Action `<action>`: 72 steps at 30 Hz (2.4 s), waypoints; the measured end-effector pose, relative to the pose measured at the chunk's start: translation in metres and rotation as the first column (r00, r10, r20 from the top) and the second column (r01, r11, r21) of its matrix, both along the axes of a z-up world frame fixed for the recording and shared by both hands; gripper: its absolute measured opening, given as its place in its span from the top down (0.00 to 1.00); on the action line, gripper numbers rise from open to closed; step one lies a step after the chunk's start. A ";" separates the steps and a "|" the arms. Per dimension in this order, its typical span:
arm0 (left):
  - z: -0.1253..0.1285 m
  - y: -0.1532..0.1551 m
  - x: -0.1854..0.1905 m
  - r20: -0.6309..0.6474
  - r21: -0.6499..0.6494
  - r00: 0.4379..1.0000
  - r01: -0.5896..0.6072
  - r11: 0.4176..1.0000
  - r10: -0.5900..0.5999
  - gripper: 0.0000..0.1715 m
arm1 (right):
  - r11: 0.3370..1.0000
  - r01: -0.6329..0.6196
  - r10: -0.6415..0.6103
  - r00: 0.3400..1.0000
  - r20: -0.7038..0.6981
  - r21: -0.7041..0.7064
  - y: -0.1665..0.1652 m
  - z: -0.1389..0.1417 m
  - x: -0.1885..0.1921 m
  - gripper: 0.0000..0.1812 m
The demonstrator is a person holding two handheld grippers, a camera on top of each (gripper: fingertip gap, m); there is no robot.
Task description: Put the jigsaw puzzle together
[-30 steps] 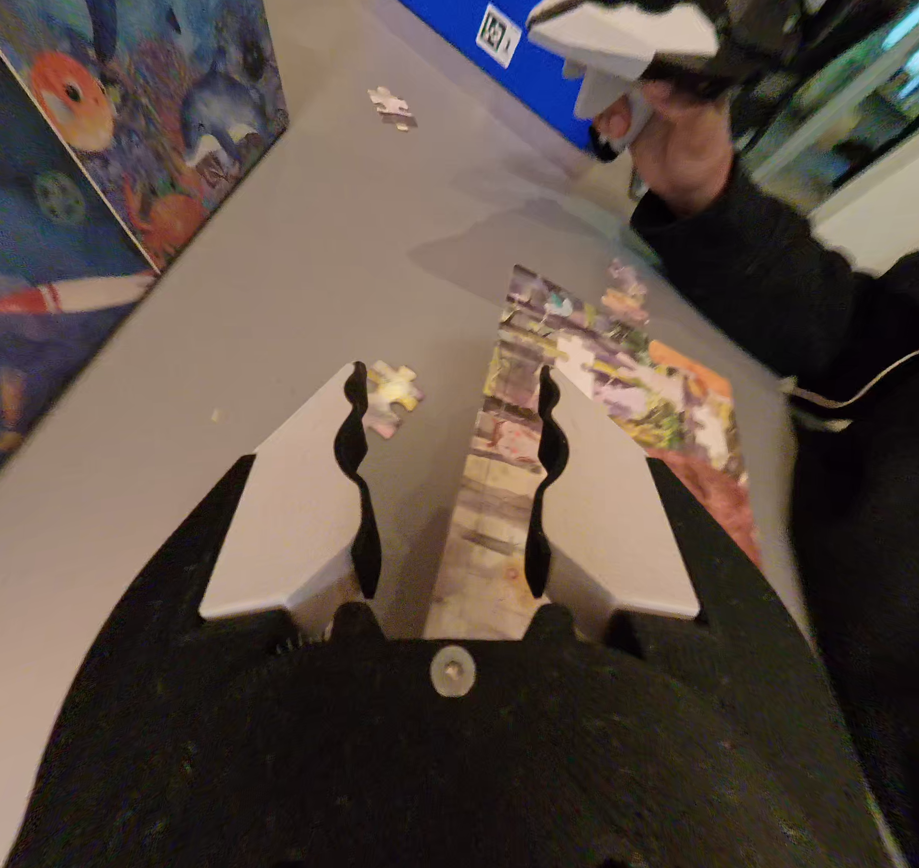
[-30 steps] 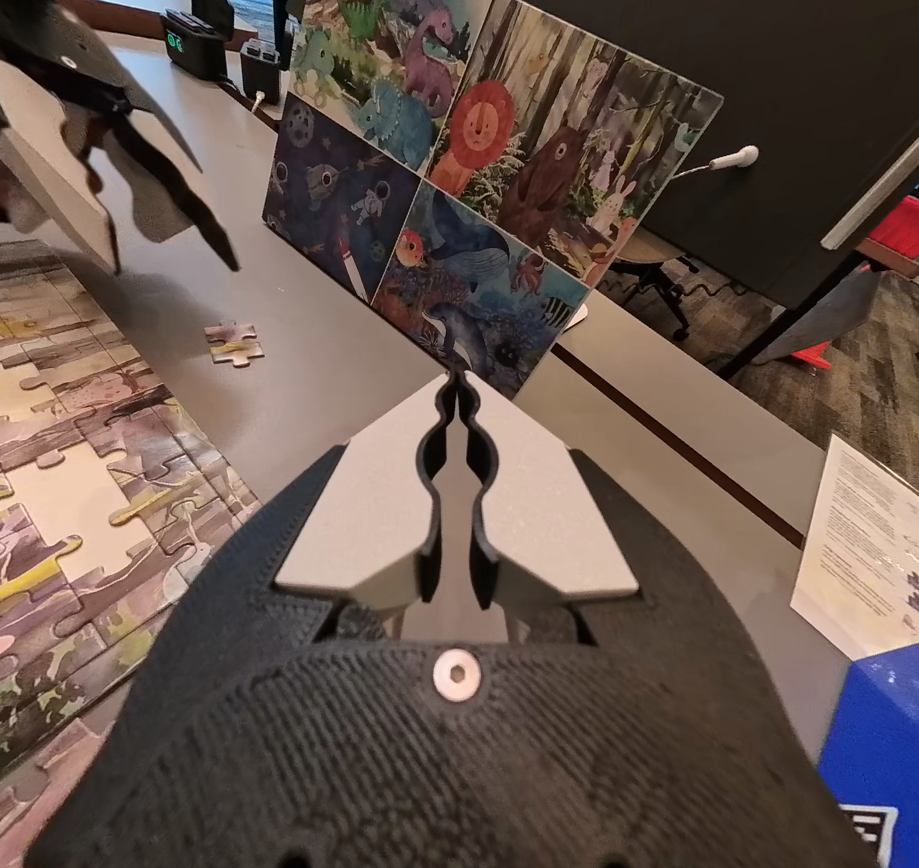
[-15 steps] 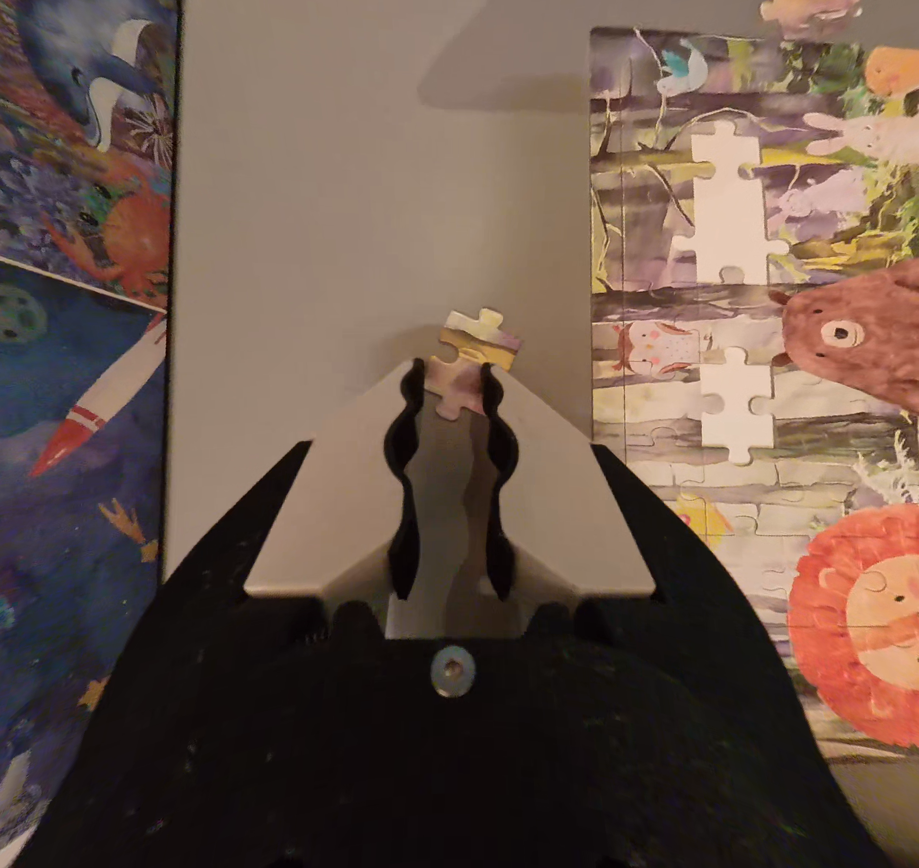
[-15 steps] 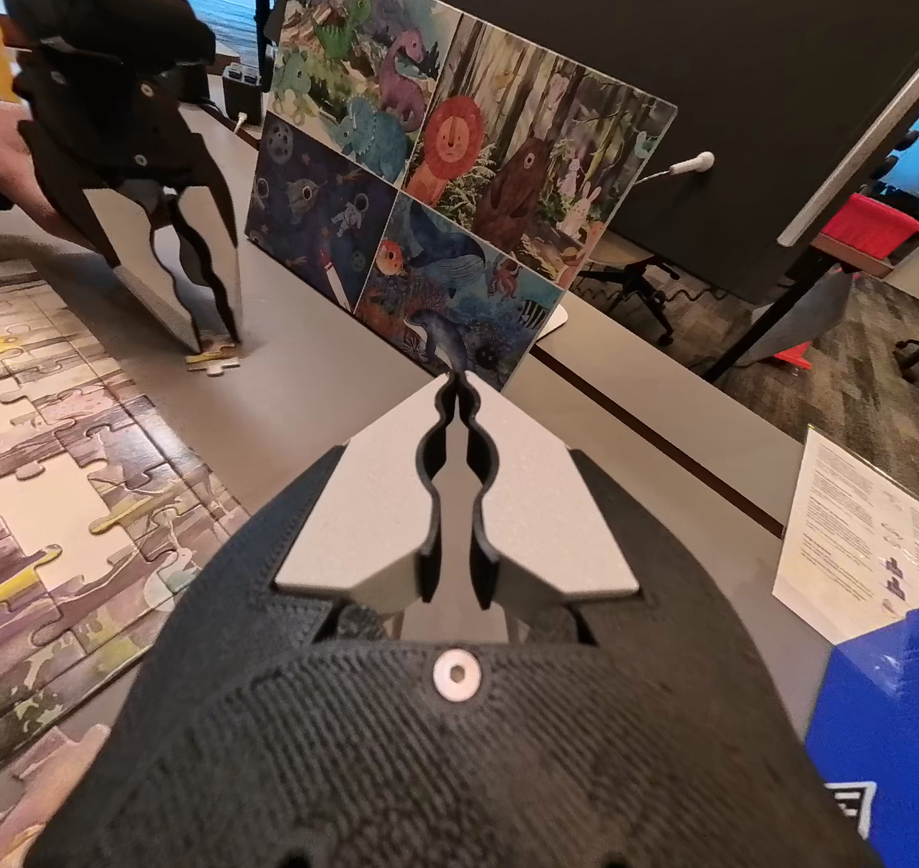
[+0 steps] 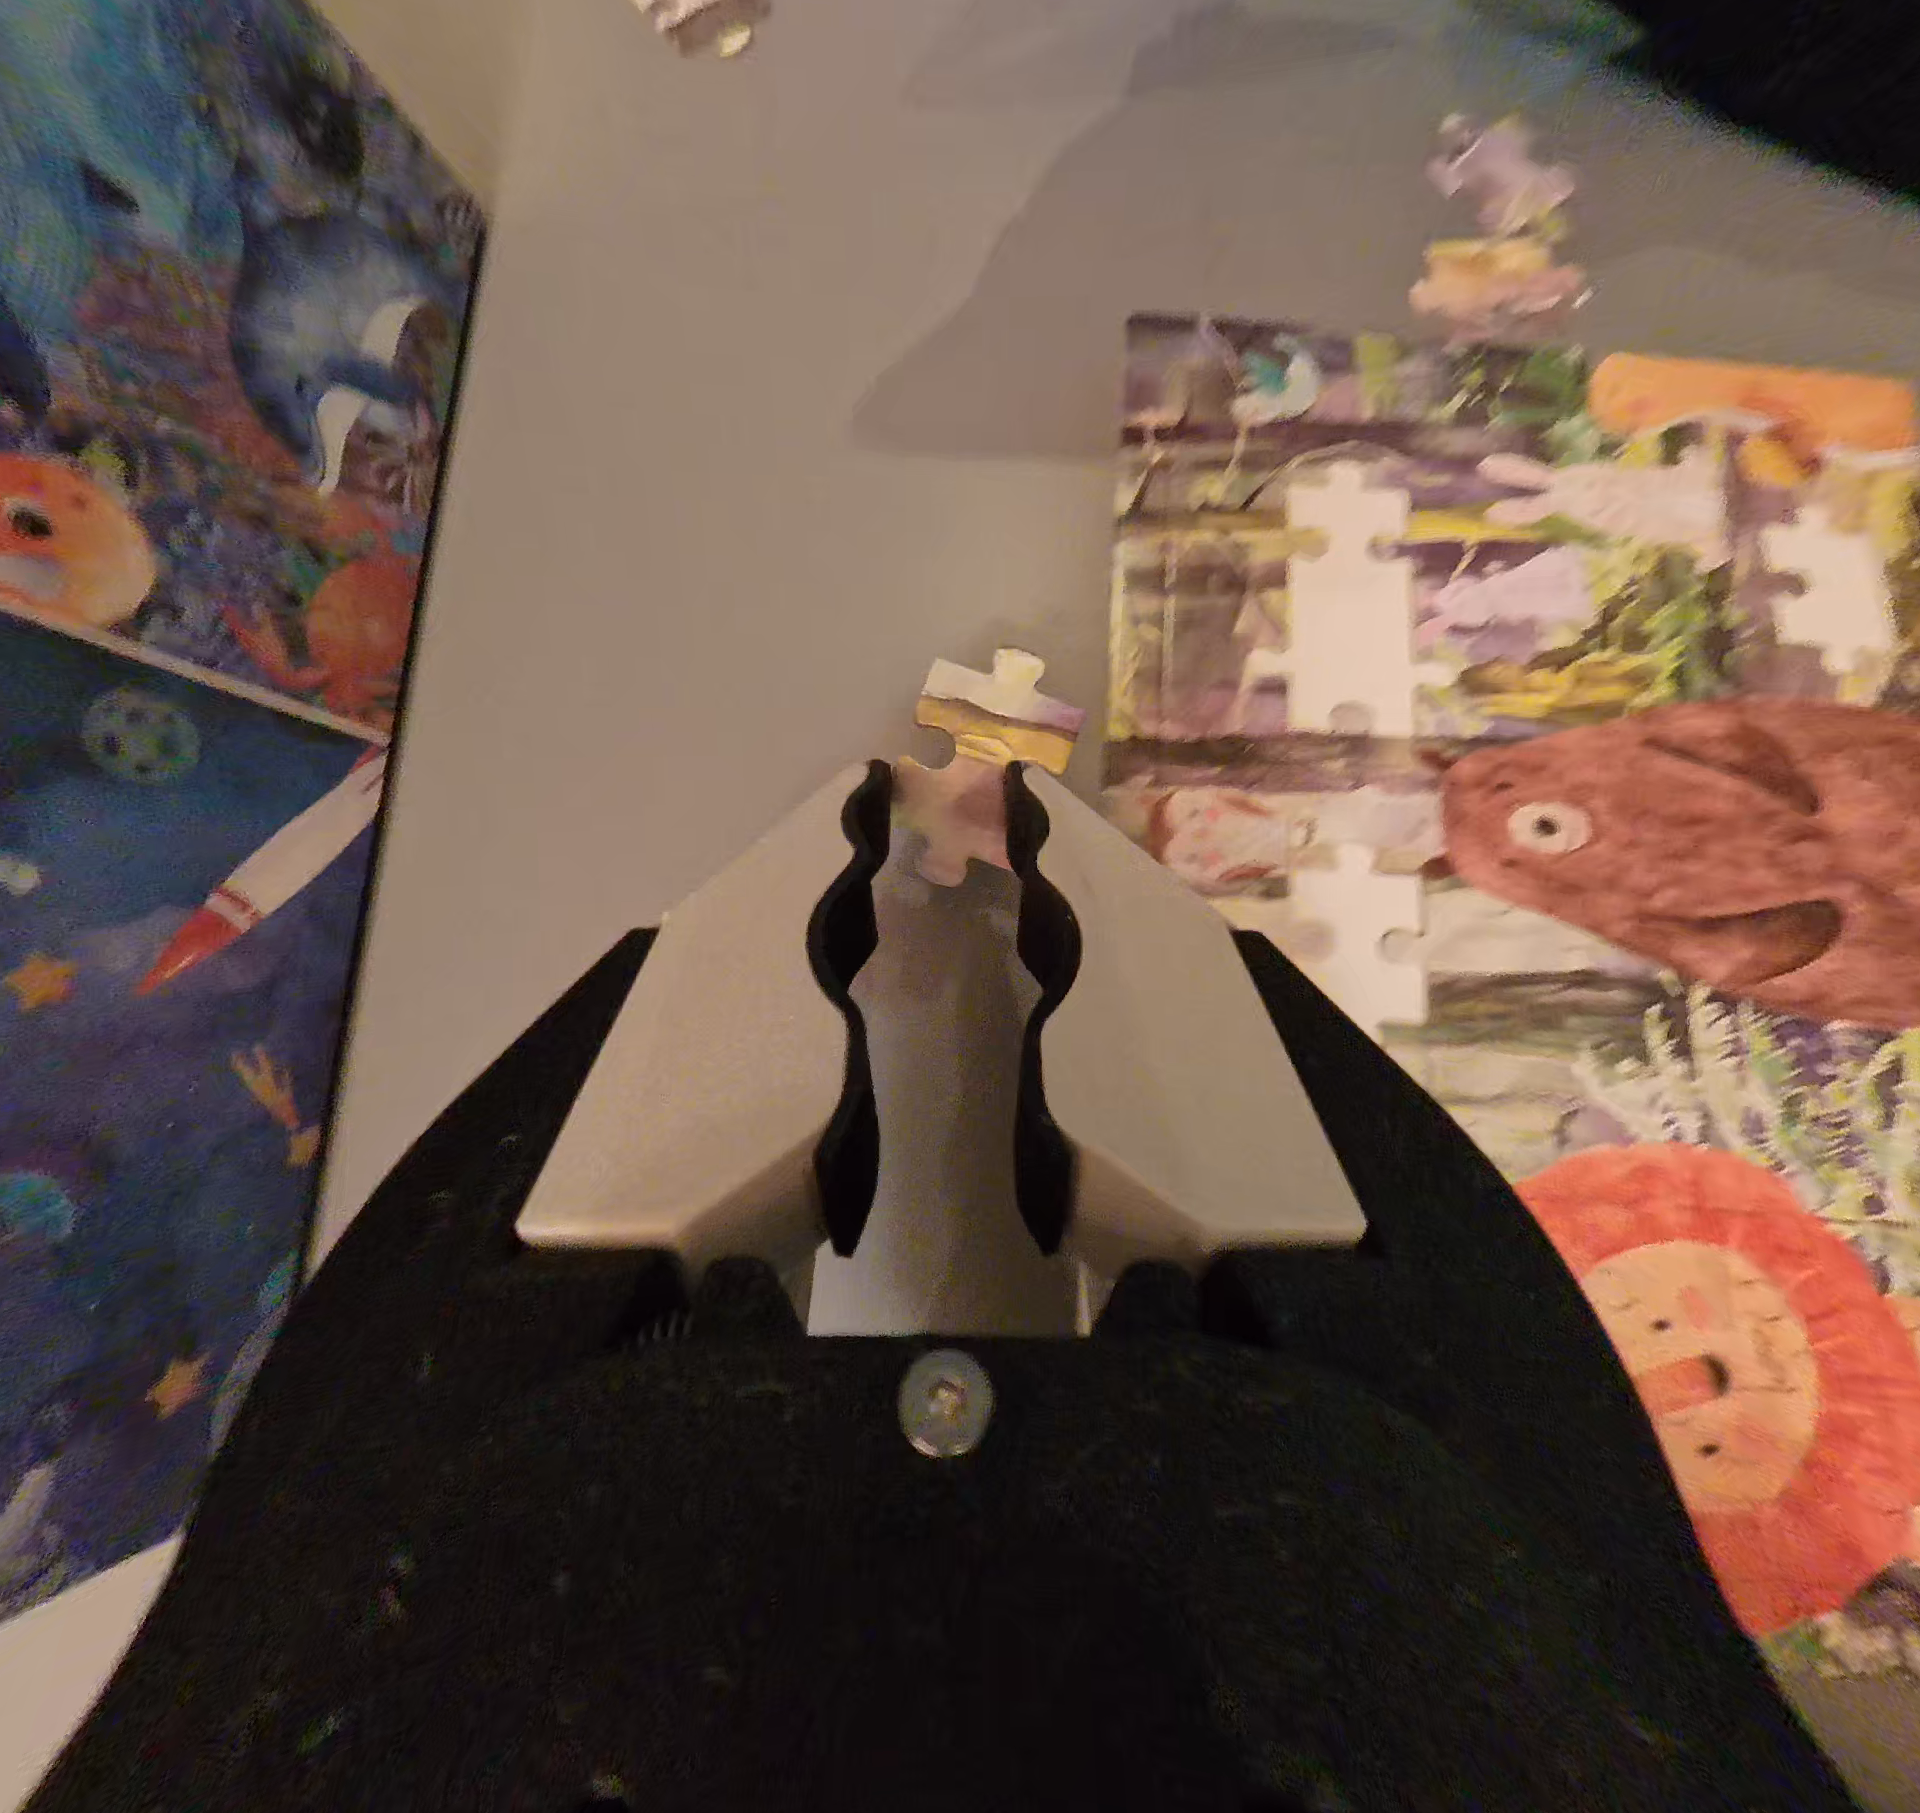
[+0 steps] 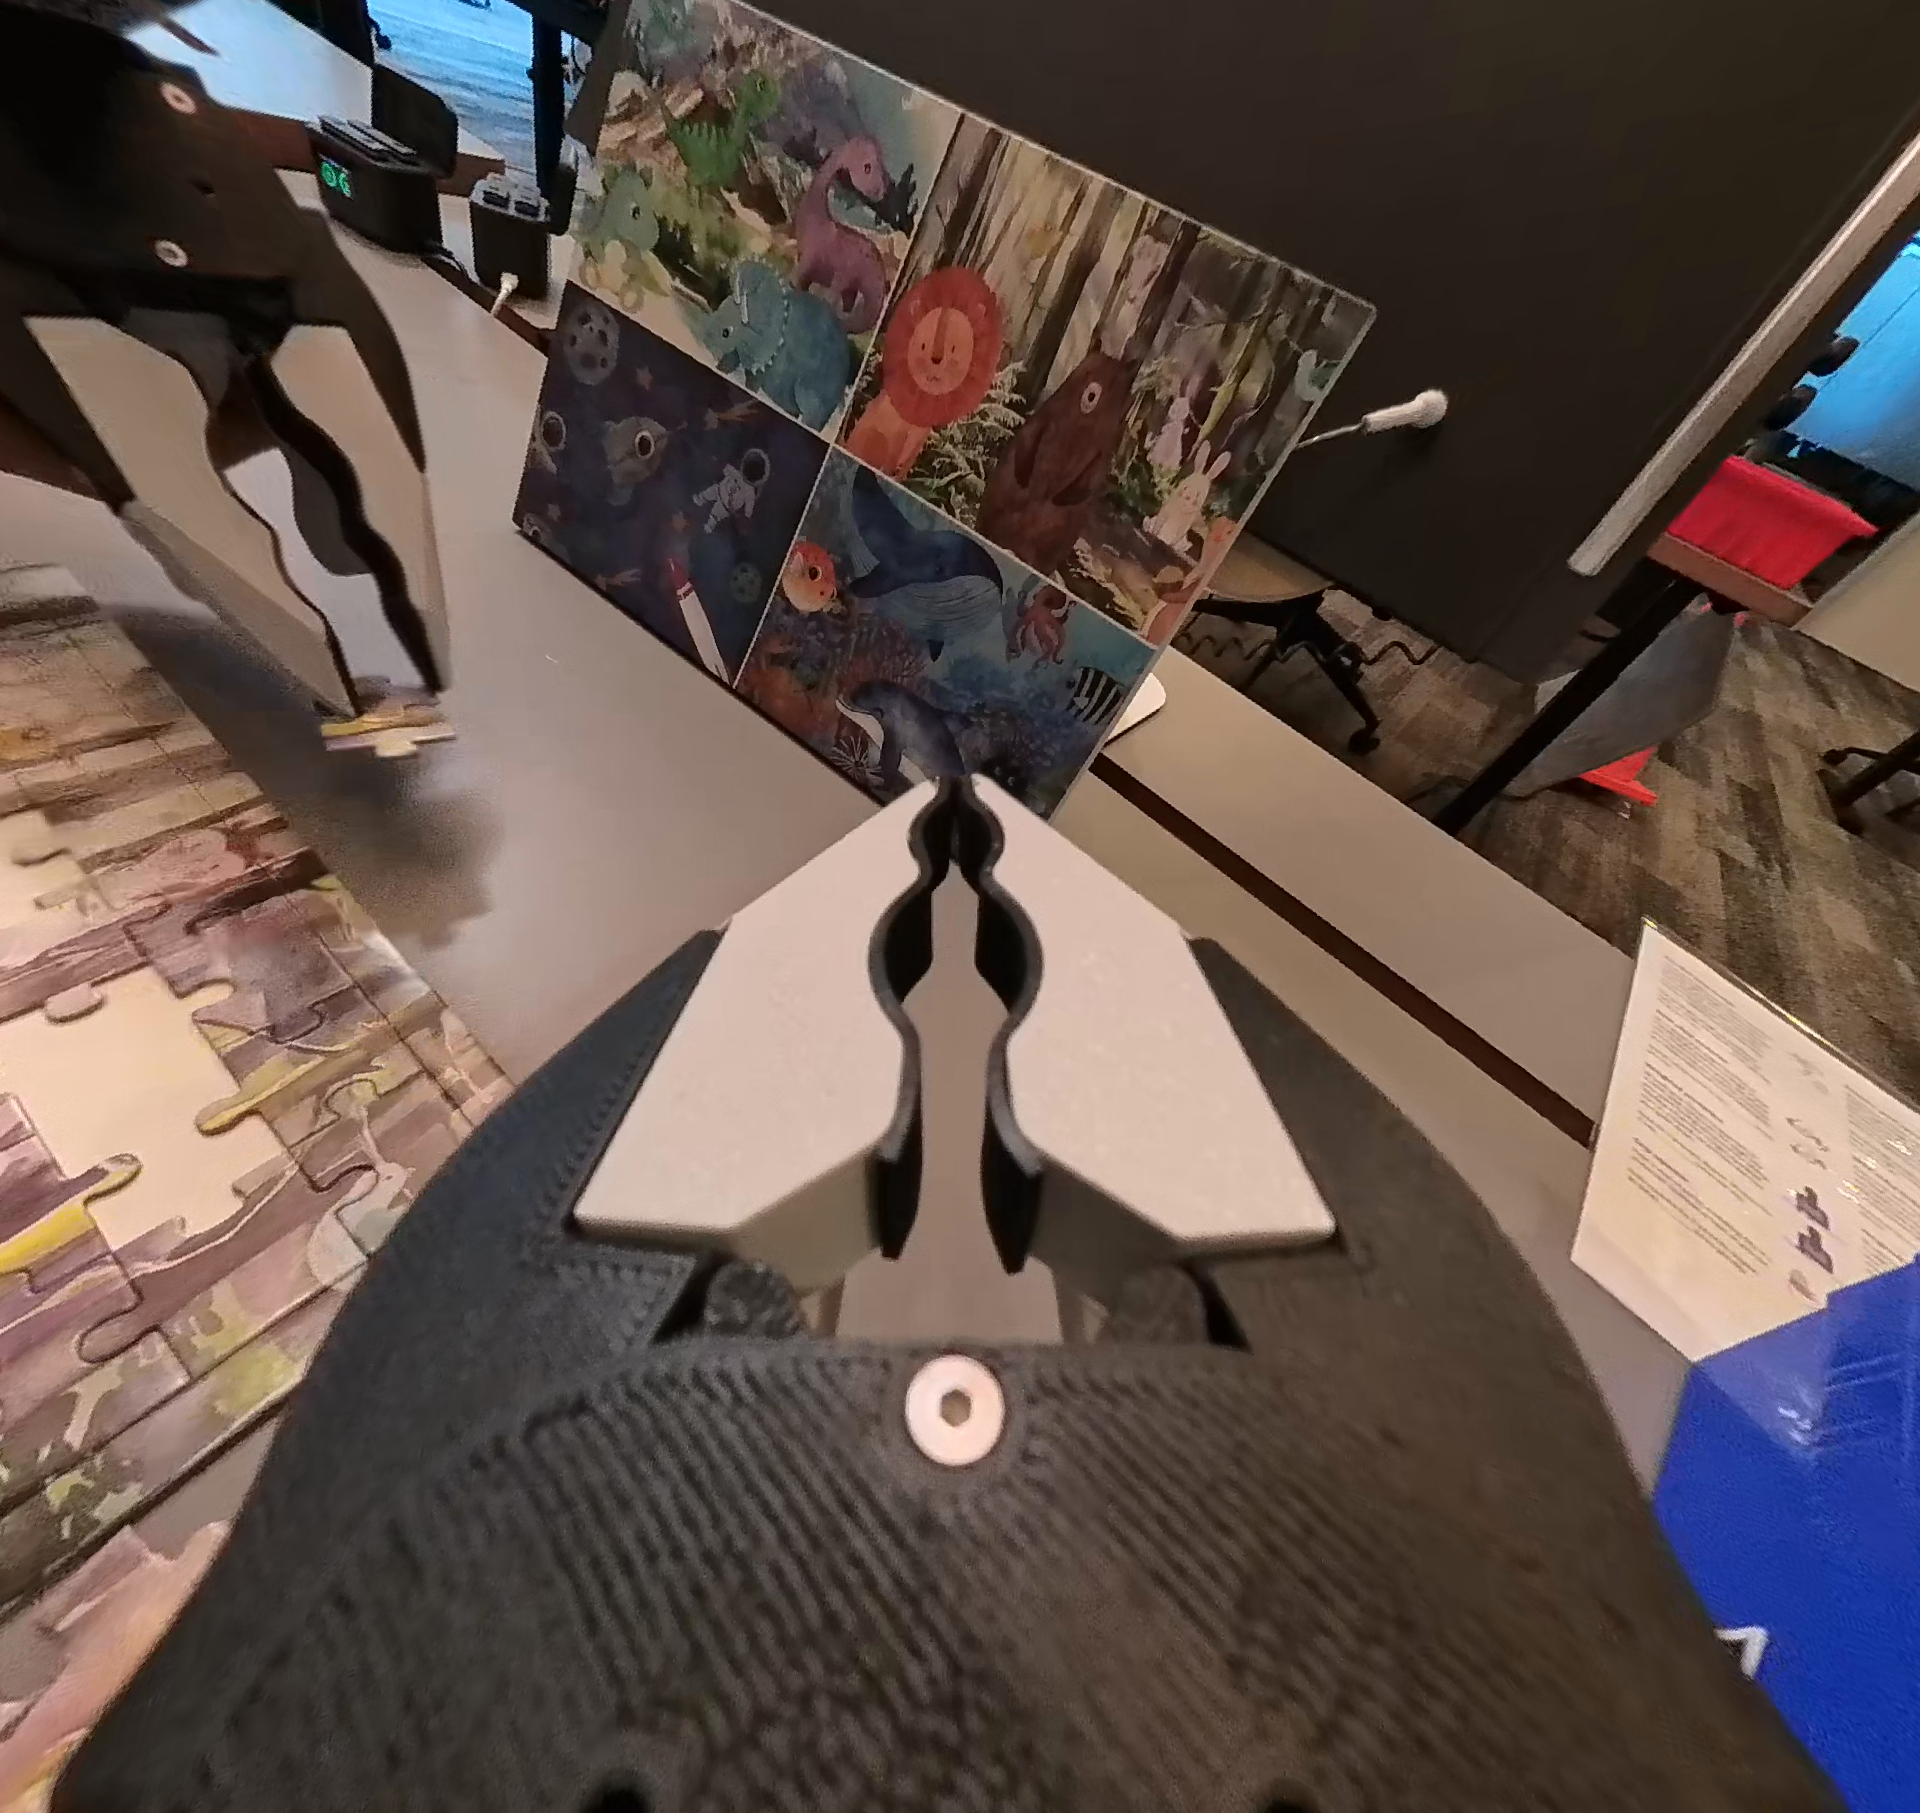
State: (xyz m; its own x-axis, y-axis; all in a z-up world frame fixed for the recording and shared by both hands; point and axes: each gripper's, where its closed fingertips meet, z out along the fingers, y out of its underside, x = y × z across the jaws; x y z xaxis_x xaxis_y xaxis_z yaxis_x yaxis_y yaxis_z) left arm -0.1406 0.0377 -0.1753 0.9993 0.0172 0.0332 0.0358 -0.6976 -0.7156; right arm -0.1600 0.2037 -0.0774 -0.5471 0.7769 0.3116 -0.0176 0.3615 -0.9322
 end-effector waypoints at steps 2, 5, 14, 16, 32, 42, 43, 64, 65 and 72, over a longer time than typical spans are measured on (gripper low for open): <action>0.009 0.013 0.013 0.003 0.028 1.000 0.002 1.000 -0.002 1.00 | 1.000 -0.001 0.001 1.000 -0.006 0.001 0.000 0.002 0.001 1.00; 0.007 0.035 0.045 0.046 0.016 0.998 0.037 0.999 -0.037 0.98 | 1.000 -0.001 0.001 1.000 -0.008 0.008 -0.001 0.004 0.002 1.00; -0.011 0.027 0.024 -0.042 -0.086 0.995 -0.091 0.992 0.088 0.86 | 1.000 -0.020 0.020 0.999 -0.034 -0.007 -0.006 0.015 0.008 1.00; -0.012 0.026 0.018 -0.002 -0.058 0.999 -0.051 0.997 0.051 0.80 | 1.000 -0.026 0.026 0.999 -0.033 -0.010 -0.008 0.015 0.009 1.00; -0.037 0.019 0.012 0.019 -0.146 0.995 0.097 0.985 -0.095 0.76 | 0.999 -0.046 0.046 0.998 -0.038 0.009 -0.015 0.012 0.010 1.00; -0.037 0.019 0.011 0.019 -0.139 0.996 0.093 0.986 -0.092 0.83 | 0.999 -0.043 0.043 0.999 -0.022 0.021 -0.015 0.006 0.008 1.00; -0.036 0.019 0.010 0.014 -0.134 0.996 0.087 0.987 -0.086 0.83 | 0.999 -0.041 0.042 0.999 -0.024 0.020 -0.014 0.006 0.008 1.00; -0.019 0.029 0.009 -0.020 -0.070 0.996 0.080 0.994 -0.082 0.77 | 0.999 -0.034 0.034 0.999 -0.025 0.018 -0.012 0.007 0.007 1.00; -0.021 0.028 0.007 -0.025 -0.090 0.995 0.095 0.991 -0.098 0.77 | 0.999 -0.035 0.035 0.999 -0.025 0.019 -0.013 0.007 0.007 1.00; -0.029 0.030 0.004 -0.021 -0.165 0.972 0.227 0.960 -0.234 0.77 | 1.000 -0.026 0.027 0.999 -0.039 0.017 -0.010 0.010 0.008 1.00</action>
State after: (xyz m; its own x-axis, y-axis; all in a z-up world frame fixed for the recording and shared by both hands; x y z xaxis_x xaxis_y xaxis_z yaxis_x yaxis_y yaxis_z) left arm -0.1363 0.0677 -0.2047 0.9773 -0.2119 0.0086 -0.1659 -0.7892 -0.5913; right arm -0.1524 0.1939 -0.0675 -0.5546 0.7566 0.3463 -0.0641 0.3760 -0.9244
